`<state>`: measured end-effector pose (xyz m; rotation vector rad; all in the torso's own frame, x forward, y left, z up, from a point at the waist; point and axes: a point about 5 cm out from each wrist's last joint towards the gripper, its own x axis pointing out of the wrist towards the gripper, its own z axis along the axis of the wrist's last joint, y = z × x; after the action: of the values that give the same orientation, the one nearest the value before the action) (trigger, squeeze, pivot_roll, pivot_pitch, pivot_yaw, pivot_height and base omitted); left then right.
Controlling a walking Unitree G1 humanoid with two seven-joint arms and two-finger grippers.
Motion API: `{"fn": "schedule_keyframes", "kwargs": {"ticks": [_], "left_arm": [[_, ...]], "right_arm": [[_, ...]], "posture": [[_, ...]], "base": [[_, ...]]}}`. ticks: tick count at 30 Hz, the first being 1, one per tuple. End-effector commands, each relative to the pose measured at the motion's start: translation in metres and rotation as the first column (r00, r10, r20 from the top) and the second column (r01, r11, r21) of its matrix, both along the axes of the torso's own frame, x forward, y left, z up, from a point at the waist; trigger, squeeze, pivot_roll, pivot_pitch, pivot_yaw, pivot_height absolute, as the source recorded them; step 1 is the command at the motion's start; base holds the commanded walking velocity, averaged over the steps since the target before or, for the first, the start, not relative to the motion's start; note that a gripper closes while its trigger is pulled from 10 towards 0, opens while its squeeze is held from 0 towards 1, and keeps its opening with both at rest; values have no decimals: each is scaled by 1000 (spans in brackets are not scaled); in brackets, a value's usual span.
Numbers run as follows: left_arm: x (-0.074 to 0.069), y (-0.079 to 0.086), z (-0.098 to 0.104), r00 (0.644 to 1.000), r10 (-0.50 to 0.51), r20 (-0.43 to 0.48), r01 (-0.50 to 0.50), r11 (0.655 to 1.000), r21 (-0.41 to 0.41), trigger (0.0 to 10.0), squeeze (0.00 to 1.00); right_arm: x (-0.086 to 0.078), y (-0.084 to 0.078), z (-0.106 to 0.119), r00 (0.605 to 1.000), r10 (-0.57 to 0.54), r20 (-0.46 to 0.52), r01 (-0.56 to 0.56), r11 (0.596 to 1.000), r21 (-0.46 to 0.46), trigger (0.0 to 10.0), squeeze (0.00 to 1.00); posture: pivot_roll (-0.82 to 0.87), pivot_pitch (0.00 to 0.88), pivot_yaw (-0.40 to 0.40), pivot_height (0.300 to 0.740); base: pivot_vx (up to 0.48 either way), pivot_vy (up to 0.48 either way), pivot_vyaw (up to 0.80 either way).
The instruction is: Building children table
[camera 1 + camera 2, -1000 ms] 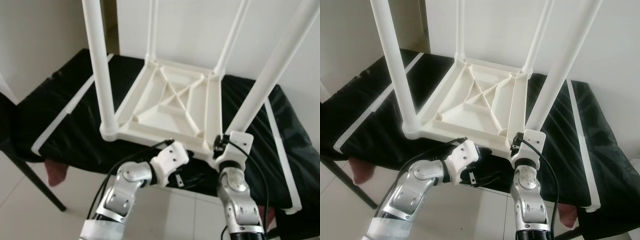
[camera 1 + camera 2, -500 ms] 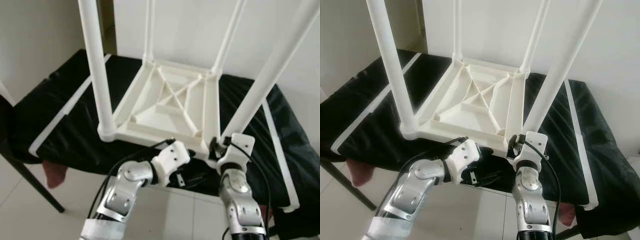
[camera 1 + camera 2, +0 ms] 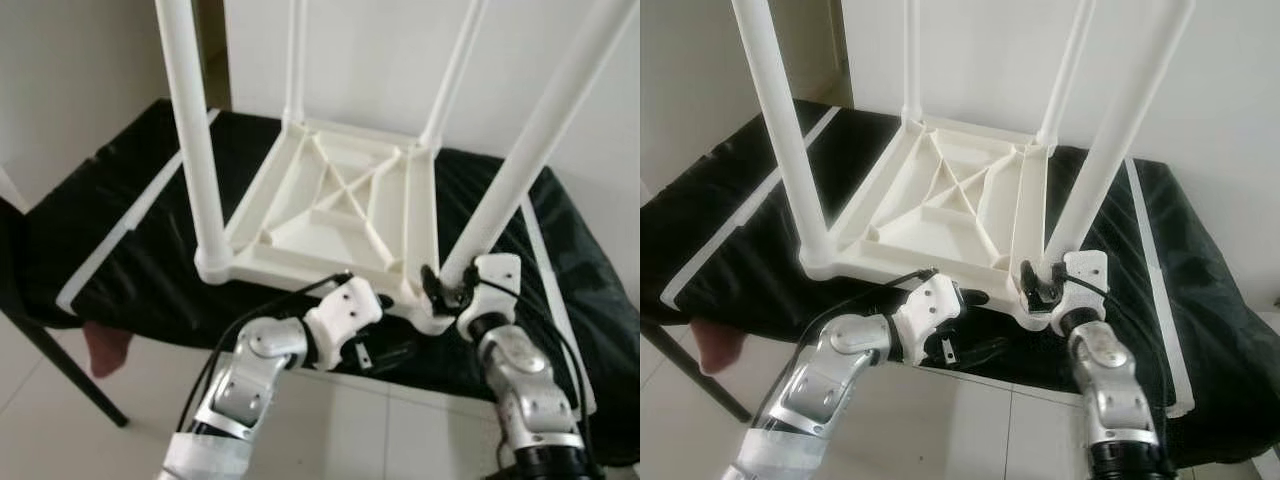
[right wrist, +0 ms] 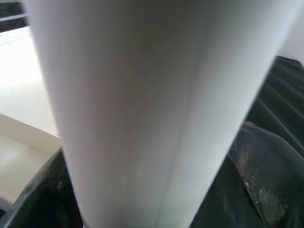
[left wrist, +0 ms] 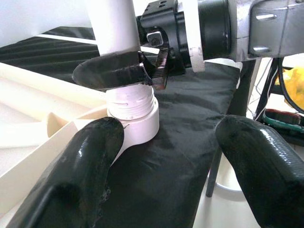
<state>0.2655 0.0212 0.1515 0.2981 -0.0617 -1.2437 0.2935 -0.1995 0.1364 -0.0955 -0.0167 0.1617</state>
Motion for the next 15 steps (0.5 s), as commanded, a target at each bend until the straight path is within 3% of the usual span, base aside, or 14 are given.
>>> {"fn": "schedule_keyframes", "kwargs": {"ticks": [1,5,6,8,9,10,11,15], "left_arm": [[6,0,2,995,96,18,-95,995,-20,10000,0],[7,0,3,995,97,20,-96,995,-21,10000,0],[7,0,3,995,97,22,-96,995,-22,10000,0],[7,0,3,995,97,23,-96,995,-22,10000,0],[7,0,3,995,97,22,-97,995,-23,10000,0],[7,0,3,995,98,22,-97,995,-24,10000,0],[7,0,3,995,98,22,-97,995,-23,10000,0],[7,0,3,995,98,22,-98,995,-22,10000,0]], "right_arm": [[0,-1,-4,996,84,-31,-85,996,-8,10000,0],[-3,4,-10,981,185,-64,-188,981,-44,10000,0],[-3,3,-12,978,197,-69,-201,978,-53,7922,0],[-3,3,-13,978,198,-71,-202,978,-54,7922,0],[-3,3,-14,975,210,-74,-215,975,-58,1647,0],[-3,3,-14,973,220,-75,-224,973,-60,1647,0],[-4,2,-15,971,226,-80,-231,972,-52,0,0],[-4,2,-15,970,230,-82,-234,971,-47,0,0]], "posture": [[14,0,-68,740],[15,0,-69,740],[16,0,-68,740],[16,0,-70,740],[17,0,-70,740],[17,0,-70,740],[15,0,-69,740],[15,0,-70,740]], "base": [[0,0,0],[0,0,0],[0,0,0],[0,0,0],[0,0,0],[0,0,0],[0,0,0],[0,0,0]]}}
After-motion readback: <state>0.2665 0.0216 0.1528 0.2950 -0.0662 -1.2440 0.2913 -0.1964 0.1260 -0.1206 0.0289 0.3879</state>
